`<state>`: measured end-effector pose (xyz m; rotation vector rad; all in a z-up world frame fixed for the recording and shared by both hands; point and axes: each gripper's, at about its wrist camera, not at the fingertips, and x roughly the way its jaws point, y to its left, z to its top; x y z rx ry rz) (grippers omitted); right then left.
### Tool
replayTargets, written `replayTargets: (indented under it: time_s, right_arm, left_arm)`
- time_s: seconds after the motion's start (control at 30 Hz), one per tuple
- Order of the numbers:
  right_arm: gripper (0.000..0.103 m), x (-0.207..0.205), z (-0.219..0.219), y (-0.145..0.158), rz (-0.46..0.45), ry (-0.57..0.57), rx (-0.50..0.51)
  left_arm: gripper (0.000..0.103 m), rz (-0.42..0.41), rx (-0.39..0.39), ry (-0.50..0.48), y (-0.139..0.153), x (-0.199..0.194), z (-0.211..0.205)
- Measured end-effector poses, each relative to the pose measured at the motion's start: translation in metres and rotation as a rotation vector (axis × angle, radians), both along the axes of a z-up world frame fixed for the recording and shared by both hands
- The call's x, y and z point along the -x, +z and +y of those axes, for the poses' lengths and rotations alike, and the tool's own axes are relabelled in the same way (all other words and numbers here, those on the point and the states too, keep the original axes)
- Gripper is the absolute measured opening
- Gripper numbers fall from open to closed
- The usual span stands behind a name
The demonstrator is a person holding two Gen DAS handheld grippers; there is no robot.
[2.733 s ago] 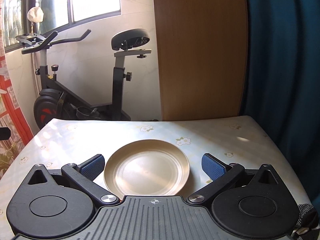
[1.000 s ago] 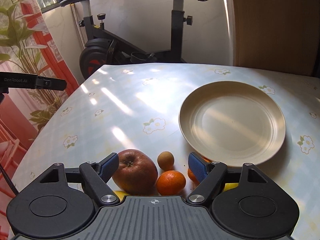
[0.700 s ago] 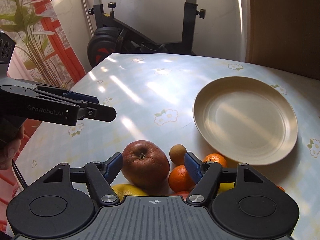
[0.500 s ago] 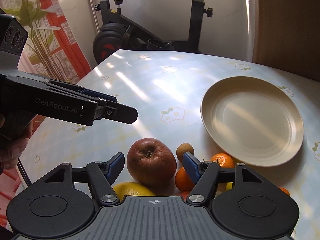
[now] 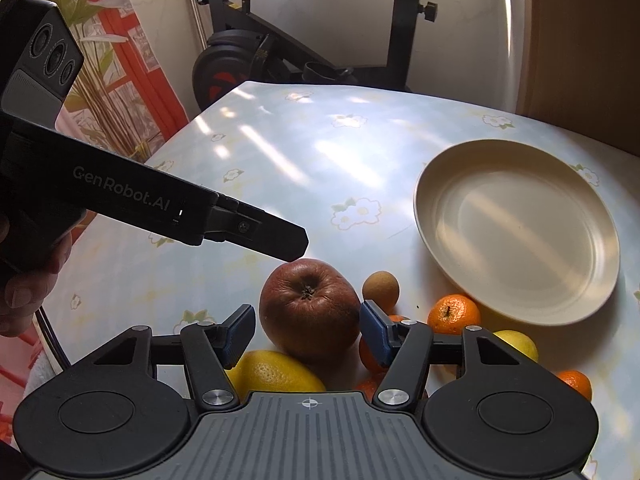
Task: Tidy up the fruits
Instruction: 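Close the left gripper on the red apple from above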
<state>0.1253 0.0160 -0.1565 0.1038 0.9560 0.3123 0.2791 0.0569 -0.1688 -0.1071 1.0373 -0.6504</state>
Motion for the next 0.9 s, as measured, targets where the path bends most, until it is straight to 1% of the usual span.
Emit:
replayTargets:
  time_s: [0.13, 0.23, 0.3, 0.33, 0.37, 0.43, 0.57, 0.77, 0.87, 0.9]
  right_arm:
    - [0.056, 0.000, 0.000, 0.000, 0.000, -0.002, -0.002]
    - [0.056, 0.000, 0.000, 0.000, -0.001, 0.001, 0.000]
    - [0.056, 0.000, 0.001, 0.000, -0.004, 0.003, 0.006]
    - [0.055, -0.001, 0.001, 0.000, -0.005, 0.004, 0.012]
    - [0.052, -0.001, 0.002, 0.001, -0.011, 0.004, 0.024]
    - [0.049, -0.002, 0.002, 0.002, -0.018, 0.008, 0.029]
    - [0.049, -0.004, 0.003, 0.000, -0.023, 0.020, 0.013]
    - [0.049, -0.015, 0.011, -0.003, -0.038, 0.044, -0.018]
    - [0.049, -0.017, 0.018, -0.004, -0.054, 0.063, -0.002]
    - [0.051, -0.017, 0.020, -0.004, -0.053, 0.069, 0.005]
  left_arm:
    - [0.048, 0.015, -0.001, -0.008, -0.004, 0.001, -0.004]
    - [0.042, 0.038, 0.008, -0.023, -0.009, 0.002, -0.009]
    - [0.042, 0.042, 0.006, -0.035, -0.010, 0.004, -0.013]
    - [0.042, 0.042, 0.004, -0.042, -0.011, 0.004, -0.013]
    - [0.041, 0.043, 0.003, -0.043, -0.012, 0.004, -0.013]
    - [0.039, 0.046, 0.002, -0.028, -0.015, 0.004, -0.011]
    - [0.037, 0.067, 0.013, -0.010, -0.017, 0.001, -0.005]
    - [0.037, 0.058, -0.010, 0.028, -0.015, 0.001, 0.004]
    - [0.037, 0.066, -0.002, 0.061, -0.016, -0.001, 0.014]
    - [0.037, 0.069, 0.003, 0.068, -0.017, -0.001, 0.016]
